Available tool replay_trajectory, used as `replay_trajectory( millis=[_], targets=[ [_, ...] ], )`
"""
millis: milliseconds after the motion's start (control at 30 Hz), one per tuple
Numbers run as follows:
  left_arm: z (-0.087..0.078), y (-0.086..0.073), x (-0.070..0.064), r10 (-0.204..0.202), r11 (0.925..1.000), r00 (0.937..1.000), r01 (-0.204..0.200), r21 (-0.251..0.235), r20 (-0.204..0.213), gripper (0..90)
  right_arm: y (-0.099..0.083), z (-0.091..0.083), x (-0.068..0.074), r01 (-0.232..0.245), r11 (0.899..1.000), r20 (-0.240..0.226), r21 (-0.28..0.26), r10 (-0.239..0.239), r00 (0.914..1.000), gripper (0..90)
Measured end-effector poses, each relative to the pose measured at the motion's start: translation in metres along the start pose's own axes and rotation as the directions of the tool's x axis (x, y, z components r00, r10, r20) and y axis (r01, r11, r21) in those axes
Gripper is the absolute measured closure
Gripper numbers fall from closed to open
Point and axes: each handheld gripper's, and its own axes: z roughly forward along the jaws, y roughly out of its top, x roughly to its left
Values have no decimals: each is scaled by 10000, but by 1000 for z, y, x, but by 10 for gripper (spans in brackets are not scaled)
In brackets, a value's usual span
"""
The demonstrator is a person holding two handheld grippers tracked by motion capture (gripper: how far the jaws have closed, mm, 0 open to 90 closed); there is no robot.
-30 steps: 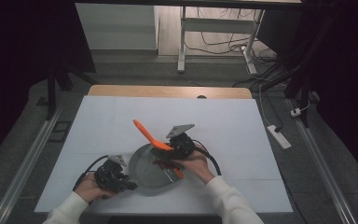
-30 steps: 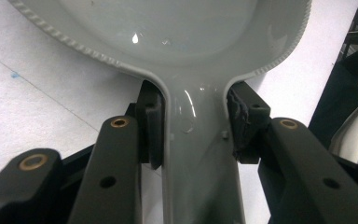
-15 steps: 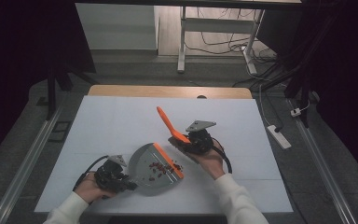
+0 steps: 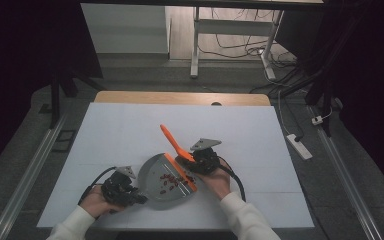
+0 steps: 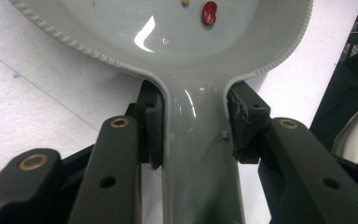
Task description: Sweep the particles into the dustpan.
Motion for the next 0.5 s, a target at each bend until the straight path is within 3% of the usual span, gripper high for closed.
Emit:
replay_trajectory(
  millis=[67,133,200,233,333,400,500],
  targets=[
    [0,0,0,-13,10000,10000,13,20,3,618,0,0,3,-406,9990,-566,-183,395,9976,705],
    [0,0,0,-20,10000,10000,20,18,4,618,3,2,12,-260,9993,-727,-286,239,9971,705],
    [0,0,0,-19,10000,10000,19,-2,-7,618,7,3,20,-489,9976,-1438,-483,415,9887,705],
    [0,0,0,-19,10000,10000,19,5,-9,618,9,3,25,-341,9978,-1606,-576,244,9867,705],
    [0,0,0,-18,10000,10000,18,15,7,618,14,0,34,212,9957,-1591,-898,-353,9866,705],
    [0,0,0,-8,10000,10000,8,32,7,618,17,-6,28,73,9931,-1528,-1168,-252,9879,705],
    [1,0,0,-38,10000,10000,38,13,-3,618,15,-16,12,-211,9902,-1027,-1377,69,9947,705]
  ],
)
